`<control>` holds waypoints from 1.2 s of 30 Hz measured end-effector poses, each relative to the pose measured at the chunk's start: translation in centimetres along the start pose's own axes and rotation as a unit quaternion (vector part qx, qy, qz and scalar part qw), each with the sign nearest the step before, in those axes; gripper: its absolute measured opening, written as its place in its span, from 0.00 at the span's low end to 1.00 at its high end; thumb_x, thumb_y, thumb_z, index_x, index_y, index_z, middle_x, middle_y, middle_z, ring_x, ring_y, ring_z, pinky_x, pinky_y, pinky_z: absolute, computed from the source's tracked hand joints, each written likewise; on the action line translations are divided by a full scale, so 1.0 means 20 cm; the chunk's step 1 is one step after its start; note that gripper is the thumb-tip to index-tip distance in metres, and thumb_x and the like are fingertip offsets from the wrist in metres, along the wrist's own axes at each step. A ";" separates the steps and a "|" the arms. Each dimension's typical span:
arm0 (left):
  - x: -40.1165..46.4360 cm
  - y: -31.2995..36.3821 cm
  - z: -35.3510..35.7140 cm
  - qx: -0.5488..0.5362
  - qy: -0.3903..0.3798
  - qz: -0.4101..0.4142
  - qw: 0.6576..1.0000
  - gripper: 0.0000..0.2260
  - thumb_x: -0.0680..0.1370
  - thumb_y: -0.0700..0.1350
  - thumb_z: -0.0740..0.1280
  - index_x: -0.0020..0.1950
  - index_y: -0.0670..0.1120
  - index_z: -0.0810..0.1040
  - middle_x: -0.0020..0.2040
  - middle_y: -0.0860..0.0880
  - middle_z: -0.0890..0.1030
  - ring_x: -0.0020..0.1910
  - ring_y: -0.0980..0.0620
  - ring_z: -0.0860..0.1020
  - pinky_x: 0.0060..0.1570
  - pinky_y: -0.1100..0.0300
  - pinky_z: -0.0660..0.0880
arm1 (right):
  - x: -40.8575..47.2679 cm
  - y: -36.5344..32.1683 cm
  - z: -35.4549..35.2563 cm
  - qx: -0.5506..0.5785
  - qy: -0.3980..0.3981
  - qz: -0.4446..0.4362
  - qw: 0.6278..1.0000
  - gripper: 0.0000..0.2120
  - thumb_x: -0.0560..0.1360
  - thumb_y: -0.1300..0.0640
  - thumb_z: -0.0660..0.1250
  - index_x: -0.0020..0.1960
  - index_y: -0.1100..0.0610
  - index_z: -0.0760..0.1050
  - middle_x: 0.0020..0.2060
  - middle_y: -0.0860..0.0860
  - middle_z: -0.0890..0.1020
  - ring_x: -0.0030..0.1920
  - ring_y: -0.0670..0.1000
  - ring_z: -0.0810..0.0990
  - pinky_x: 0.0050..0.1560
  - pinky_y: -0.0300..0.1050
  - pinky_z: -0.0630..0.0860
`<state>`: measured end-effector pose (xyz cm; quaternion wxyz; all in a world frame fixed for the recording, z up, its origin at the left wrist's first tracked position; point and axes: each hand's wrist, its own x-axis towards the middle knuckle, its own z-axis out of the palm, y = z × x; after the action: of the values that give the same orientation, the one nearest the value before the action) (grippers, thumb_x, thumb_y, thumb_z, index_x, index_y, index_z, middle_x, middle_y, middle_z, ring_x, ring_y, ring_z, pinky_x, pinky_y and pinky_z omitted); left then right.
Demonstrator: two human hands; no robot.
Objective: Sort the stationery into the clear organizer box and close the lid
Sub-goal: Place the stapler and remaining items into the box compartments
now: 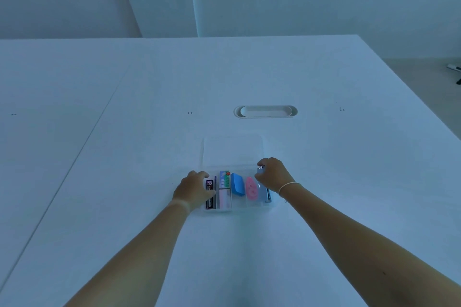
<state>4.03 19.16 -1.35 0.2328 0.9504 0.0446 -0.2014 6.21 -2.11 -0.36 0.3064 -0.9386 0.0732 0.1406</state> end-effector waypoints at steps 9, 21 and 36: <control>0.00 0.00 0.00 -0.001 -0.002 -0.001 1.000 0.25 0.75 0.51 0.67 0.70 0.48 0.67 0.66 0.45 0.70 0.64 0.45 0.72 0.61 0.52 0.74 | -0.02 -0.02 -0.01 -0.012 -0.041 -0.008 0.999 0.19 0.74 0.65 0.64 0.64 0.59 0.70 0.62 0.60 0.72 0.58 0.58 0.76 0.51 0.40 0.71; 0.00 -0.01 0.01 -0.007 -0.008 -0.002 1.000 0.25 0.74 0.52 0.67 0.70 0.50 0.67 0.66 0.45 0.71 0.65 0.46 0.71 0.61 0.52 0.74 | -0.03 -0.08 0.01 -0.100 0.007 -0.020 0.995 0.14 0.75 0.69 0.57 0.60 0.64 0.72 0.59 0.61 0.73 0.56 0.61 0.77 0.58 0.50 0.75; 0.01 -0.02 0.02 0.005 0.006 0.020 1.000 0.22 0.76 0.45 0.65 0.71 0.49 0.67 0.69 0.48 0.71 0.67 0.46 0.70 0.63 0.52 0.71 | -0.02 -0.06 -0.02 -0.113 0.025 -0.018 0.993 0.14 0.76 0.70 0.56 0.59 0.66 0.73 0.59 0.62 0.73 0.56 0.62 0.77 0.59 0.50 0.75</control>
<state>3.99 19.40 -1.87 0.2317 0.9534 0.0258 -0.1913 6.21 -1.36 0.65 0.1990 -0.9715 0.0479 0.1193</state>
